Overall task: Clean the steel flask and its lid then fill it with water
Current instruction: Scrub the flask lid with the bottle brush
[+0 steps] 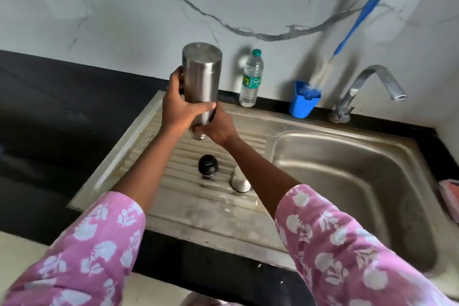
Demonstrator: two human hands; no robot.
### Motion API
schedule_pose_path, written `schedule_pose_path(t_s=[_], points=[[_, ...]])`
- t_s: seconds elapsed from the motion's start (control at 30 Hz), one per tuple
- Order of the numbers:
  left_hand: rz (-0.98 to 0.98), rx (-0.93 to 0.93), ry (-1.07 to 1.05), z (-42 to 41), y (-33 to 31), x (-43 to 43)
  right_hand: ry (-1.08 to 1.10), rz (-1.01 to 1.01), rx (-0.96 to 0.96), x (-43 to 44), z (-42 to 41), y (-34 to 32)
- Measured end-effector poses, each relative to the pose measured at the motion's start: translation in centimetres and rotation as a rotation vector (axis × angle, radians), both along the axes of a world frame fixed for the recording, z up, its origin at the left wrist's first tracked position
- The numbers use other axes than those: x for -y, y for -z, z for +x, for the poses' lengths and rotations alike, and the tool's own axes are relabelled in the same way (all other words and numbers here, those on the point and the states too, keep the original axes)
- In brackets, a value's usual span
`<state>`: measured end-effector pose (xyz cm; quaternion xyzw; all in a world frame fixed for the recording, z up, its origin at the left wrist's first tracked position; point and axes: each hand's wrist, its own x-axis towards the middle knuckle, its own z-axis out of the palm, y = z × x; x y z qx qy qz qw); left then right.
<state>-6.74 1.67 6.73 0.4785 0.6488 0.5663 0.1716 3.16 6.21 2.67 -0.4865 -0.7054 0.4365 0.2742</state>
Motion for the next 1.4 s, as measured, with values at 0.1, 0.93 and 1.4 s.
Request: schedule_pose_path(t_s=[0.1,0.93,1.4], points=[[-0.042,0.005,-0.032,-2.3,1.6,1.1,-0.06,-0.047,0.015,0.4,-2.3,1.9],[-0.072,0.047,-0.115,-5.5,8.6,3.1,-0.242,-0.056,0.268,0.6,-5.8,7.3],[-0.086,0.016,-0.172,-5.3,9.7,2.3,-0.277,-0.052,0.305,0.0,-5.8,6.8]])
